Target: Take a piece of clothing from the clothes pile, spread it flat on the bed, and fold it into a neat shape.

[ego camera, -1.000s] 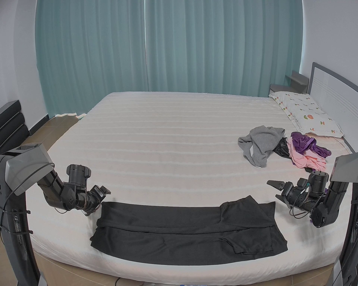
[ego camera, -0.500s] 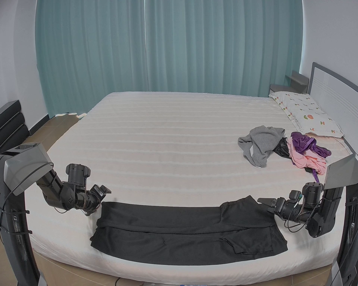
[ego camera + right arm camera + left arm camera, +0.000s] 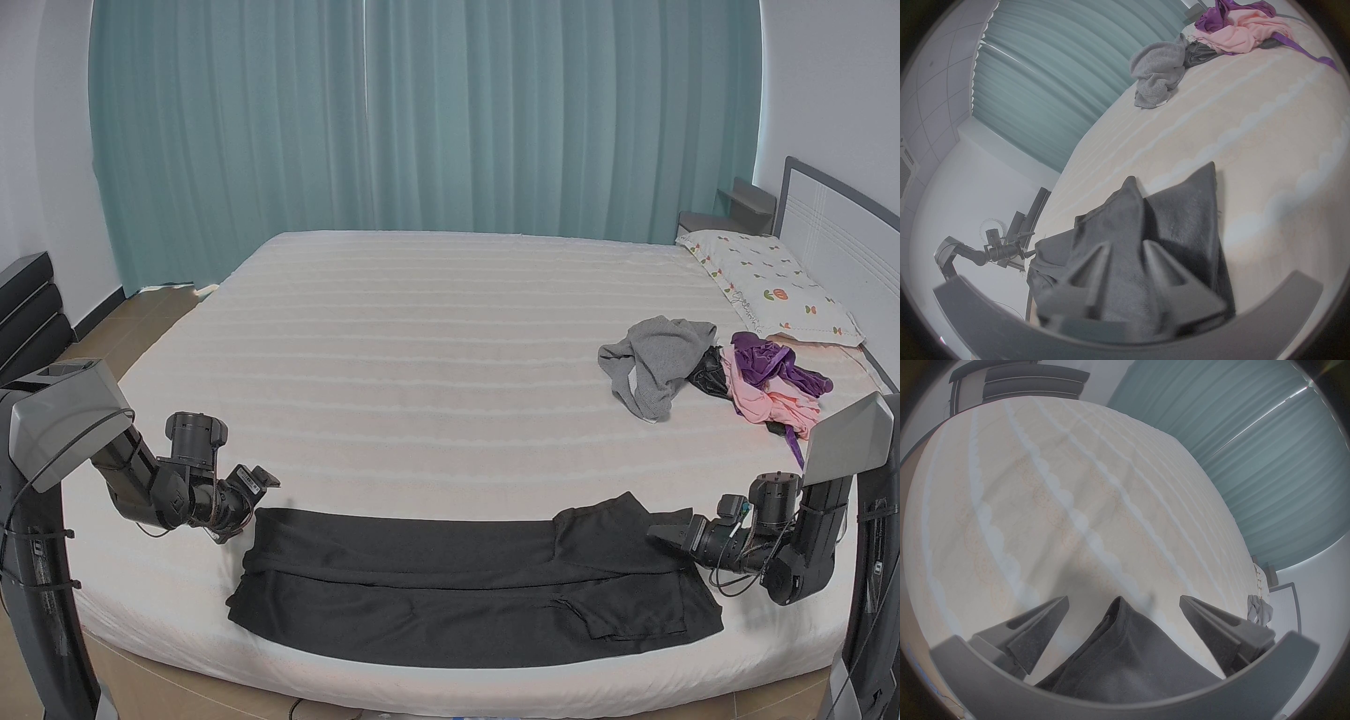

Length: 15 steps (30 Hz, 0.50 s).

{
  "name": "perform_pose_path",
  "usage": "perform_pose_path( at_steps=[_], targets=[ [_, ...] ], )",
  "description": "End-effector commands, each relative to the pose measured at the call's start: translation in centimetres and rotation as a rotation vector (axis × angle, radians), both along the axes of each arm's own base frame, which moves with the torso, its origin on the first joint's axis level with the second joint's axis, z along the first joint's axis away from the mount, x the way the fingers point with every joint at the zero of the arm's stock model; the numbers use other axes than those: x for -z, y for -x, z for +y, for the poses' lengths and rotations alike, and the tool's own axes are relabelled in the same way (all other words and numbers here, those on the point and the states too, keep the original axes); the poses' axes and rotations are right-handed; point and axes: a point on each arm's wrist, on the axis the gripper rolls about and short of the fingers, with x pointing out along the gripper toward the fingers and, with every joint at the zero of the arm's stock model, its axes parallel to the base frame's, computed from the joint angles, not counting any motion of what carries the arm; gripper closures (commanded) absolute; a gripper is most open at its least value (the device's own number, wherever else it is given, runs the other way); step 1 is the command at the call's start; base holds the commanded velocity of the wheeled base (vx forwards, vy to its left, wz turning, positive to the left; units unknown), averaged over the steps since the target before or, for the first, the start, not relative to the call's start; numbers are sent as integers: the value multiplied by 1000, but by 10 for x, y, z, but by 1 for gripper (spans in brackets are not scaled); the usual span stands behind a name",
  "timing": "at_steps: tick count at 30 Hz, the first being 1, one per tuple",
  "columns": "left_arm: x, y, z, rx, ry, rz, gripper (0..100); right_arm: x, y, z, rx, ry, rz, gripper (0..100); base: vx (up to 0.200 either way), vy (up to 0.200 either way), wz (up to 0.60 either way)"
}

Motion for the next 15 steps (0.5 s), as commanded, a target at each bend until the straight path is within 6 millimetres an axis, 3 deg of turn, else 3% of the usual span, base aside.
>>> perform_pose_path(
  at_steps=[1, 15],
  targets=[
    [1, 1, 0, 1, -1, 5, 0, -1, 7, -2, 7, 1, 14, 100, 0, 0, 0],
    [-2, 4, 6, -14, -1, 6, 0, -12, 32, -11, 29, 1, 25, 100, 0, 0, 0]
  ],
)
